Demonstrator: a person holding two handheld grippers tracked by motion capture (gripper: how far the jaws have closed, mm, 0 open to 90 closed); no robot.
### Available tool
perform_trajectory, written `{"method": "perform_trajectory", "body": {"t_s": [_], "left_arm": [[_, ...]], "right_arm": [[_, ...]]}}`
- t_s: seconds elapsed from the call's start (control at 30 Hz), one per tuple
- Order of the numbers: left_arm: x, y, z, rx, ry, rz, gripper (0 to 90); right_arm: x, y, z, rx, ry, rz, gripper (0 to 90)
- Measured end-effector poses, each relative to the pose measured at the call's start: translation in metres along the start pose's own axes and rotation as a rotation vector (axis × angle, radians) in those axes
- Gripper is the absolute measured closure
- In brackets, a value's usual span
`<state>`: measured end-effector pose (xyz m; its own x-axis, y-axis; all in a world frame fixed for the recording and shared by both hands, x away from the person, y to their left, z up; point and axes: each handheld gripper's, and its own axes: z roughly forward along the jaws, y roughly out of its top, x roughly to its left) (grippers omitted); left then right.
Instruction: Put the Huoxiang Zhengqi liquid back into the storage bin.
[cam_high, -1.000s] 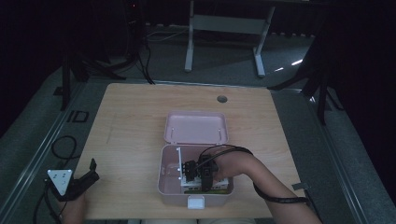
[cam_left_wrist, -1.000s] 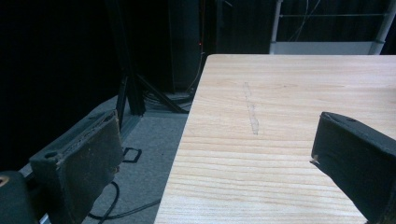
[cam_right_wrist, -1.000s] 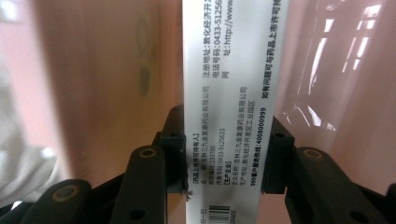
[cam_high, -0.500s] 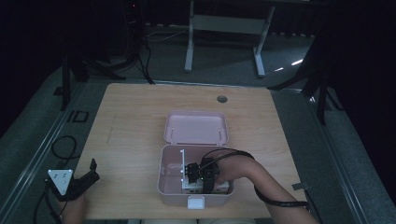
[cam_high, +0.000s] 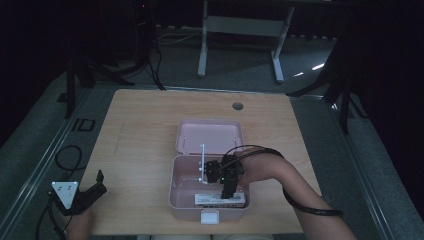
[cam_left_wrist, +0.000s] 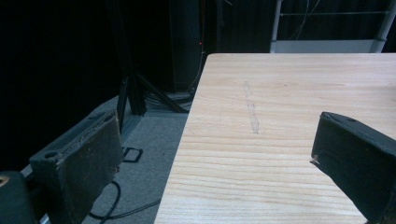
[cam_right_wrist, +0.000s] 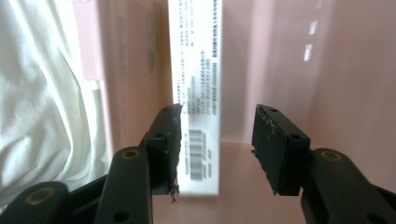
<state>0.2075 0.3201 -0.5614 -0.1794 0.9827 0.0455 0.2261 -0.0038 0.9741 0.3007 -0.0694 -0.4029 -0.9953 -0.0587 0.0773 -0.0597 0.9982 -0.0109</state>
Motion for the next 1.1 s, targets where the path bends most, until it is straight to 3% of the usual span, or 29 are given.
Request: {"method": "perform_trajectory", "body": {"t_s": [0.13, 0.17, 0.23, 0.4, 0.5, 0.53, 0.6, 0.7, 0.73, 0.77, 0.8, 0.83, 0.97, 1.1], "left_arm": [[0.000, 0.000, 0.000, 0.001, 0.000, 0.000, 2.2], [0.000, 0.000, 0.000, 0.001, 0.001, 0.000, 2.1], [0.000, 0.000, 0.000, 0.002, 0.000, 0.001, 2.1], [0.000, 0.000, 0.000, 0.003, 0.000, 0.001, 2.1], [-0.001, 0.000, 0.000, 0.004, 0.001, 0.002, 2.1], [-0.001, 0.000, 0.000, 0.004, 0.001, 0.002, 2.1], [-0.001, 0.000, 0.000, 0.004, 0.001, 0.003, 2.1], [-0.001, 0.000, 0.000, 0.004, 0.000, 0.002, 2.1], [-0.001, 0.000, 0.000, 0.004, 0.000, 0.002, 2.1], [-0.001, 0.000, 0.000, 0.003, 0.001, 0.003, 2.1], [-0.001, 0.000, 0.000, 0.004, 0.000, 0.003, 2.1], [-0.001, 0.000, 0.000, 0.003, 0.000, 0.004, 2.1], [-0.001, 0.000, 0.000, 0.002, 0.001, 0.005, 2.2], [-0.001, 0.000, 0.000, 0.002, 0.001, 0.006, 2.1]], "right_arm": [[-0.001, -0.004, -0.014, -0.030, -0.039, 0.009, 44.8], [0.000, -0.007, -0.021, -0.054, -0.056, 0.007, 39.6], [-0.001, -0.012, -0.027, -0.081, -0.084, 0.008, 37.6], [-0.004, -0.025, -0.038, -0.142, -0.093, 0.054, 30.2], [-0.008, -0.037, -0.045, -0.207, -0.034, 0.106, 16.2], [-0.008, -0.037, -0.045, -0.207, -0.034, 0.106, 16.2], [-0.010, -0.047, -0.051, -0.243, -0.057, 0.111, 13.3], [-0.015, -0.061, -0.058, -0.286, -0.154, 0.096, 13.2], [-0.015, -0.061, -0.058, -0.286, -0.154, 0.096, 13.2], [-0.020, -0.074, -0.063, -0.329, -0.196, 0.122, 13.4], [-0.020, -0.074, -0.063, -0.329, -0.196, 0.122, 13.4], [-0.023, -0.084, -0.064, -0.359, -0.226, 0.147, 13.5], [-0.029, -0.098, -0.061, -0.371, -0.248, 0.182, 13.4], [-0.039, -0.121, -0.050, -0.398, -0.263, 0.252, 13.4]]}}
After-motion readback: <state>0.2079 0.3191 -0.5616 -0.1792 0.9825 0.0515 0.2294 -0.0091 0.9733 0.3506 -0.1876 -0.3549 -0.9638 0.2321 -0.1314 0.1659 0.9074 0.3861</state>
